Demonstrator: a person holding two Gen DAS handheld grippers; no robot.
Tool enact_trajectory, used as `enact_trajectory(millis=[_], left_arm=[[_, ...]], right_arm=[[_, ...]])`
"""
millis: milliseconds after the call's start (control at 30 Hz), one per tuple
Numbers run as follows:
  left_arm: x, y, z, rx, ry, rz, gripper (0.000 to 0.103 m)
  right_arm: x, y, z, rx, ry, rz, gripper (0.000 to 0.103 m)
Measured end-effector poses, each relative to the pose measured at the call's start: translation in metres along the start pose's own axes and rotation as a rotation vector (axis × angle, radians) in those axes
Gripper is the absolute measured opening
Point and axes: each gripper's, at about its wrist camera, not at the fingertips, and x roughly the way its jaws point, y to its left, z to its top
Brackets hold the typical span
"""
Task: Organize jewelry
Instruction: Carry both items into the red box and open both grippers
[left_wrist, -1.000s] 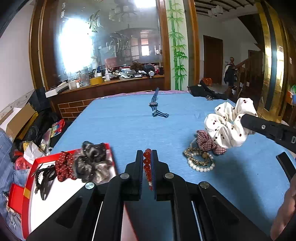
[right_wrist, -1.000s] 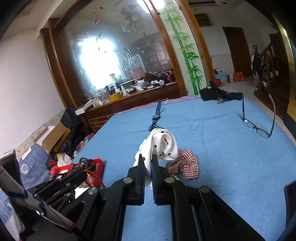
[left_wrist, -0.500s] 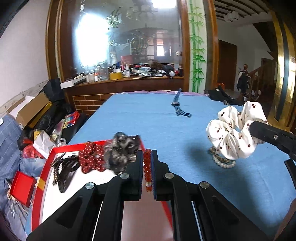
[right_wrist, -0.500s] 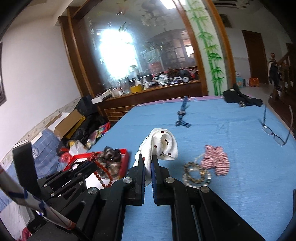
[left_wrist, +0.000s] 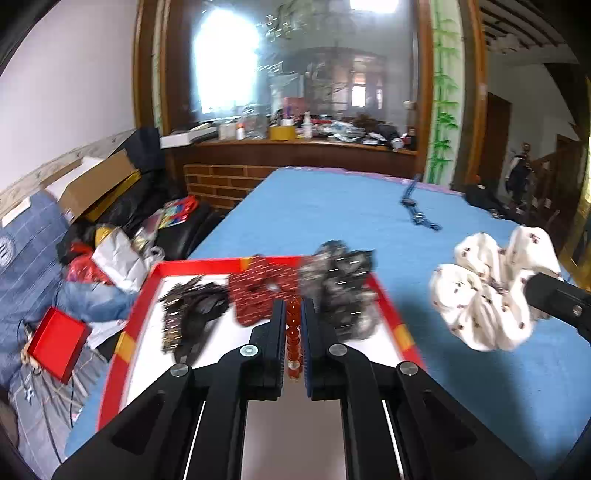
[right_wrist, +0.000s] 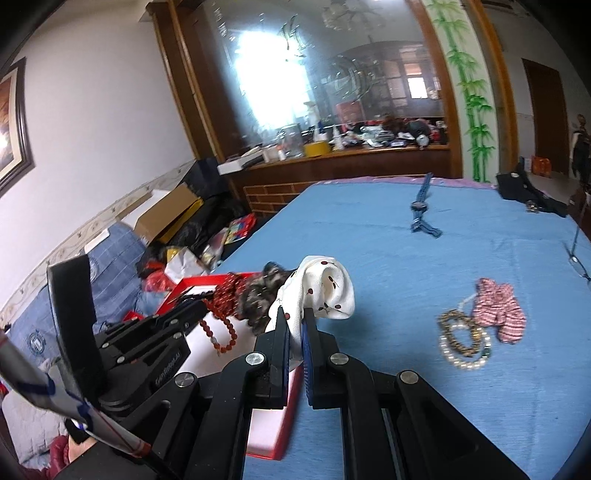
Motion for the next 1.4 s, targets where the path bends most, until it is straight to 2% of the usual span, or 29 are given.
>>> enact_trajectory(millis=[267, 533, 733, 1033, 1400], left_arm=[[0.017, 0.043, -0.006, -0.069, 0.053, 0.060, 0.007], [0.034, 0.051, -0.007, -0.070, 0.102, 0.072, 0.007], [0.042, 0.056, -0.009, -0.083, 0.139, 0.064, 0.007], [0.052, 0.048, -0.007, -0.048, 0.200, 0.062, 0.007], [0.054, 0.043, -0.005, -0.038, 0.206, 0.055, 0.007]], right_arm=[[0.032, 0.023, -0.010, -0.029, 0.082, 0.062, 0.008], [0.070, 0.039, -0.020, -0.045, 0.177, 0.112, 0.008], [0.097, 0.040, -0.025, -0.023, 0.240, 0.116, 0.008], [0.128, 0.032, -0.023, 0.010, 0.287, 0.085, 0.008], [0.131, 0.024, -0.025, 0.033, 0.312, 0.078, 0.011]])
